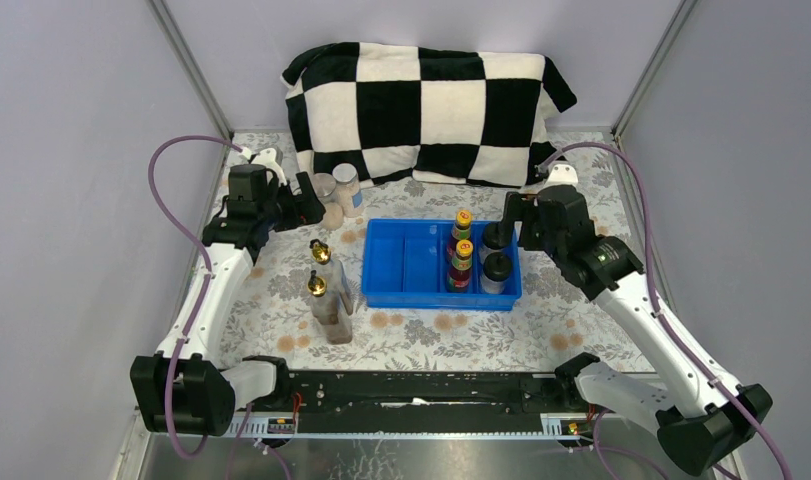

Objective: Organize the condiment bottles
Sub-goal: Place the bottle in the storage box.

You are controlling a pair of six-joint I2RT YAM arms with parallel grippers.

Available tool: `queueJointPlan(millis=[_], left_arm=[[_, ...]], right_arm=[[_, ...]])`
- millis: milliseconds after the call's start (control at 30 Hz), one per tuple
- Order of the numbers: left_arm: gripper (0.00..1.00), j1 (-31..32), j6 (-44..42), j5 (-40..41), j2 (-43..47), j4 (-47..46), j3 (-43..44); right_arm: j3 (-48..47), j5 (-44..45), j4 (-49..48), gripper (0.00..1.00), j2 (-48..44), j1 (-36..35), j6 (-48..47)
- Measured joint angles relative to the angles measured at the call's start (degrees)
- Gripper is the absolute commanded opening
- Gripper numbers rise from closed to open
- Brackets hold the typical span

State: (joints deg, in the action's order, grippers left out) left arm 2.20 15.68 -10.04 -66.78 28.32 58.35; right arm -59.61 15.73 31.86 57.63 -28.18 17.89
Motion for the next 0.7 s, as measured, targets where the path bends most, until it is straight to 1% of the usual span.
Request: queueJointPlan(millis=[300, 567, 700], left_arm=[[0.99, 0.0, 0.0, 0.0, 0.0, -0.3, 0.0], [0.99, 0.4, 0.0, 0.0, 0.0, -0.4, 0.0], [0.99, 0.7, 0.0, 0.0, -0.1, -0.5, 0.0]], right_arm=[[1.2, -0.5, 0.3, 0.89, -1.4, 0.0, 1.2], [7.0, -4.5, -4.0, 0.89, -2.4, -0.1, 1.9], [9.7, -5.1, -6.3, 0.89, -2.5, -0.1, 1.3]])
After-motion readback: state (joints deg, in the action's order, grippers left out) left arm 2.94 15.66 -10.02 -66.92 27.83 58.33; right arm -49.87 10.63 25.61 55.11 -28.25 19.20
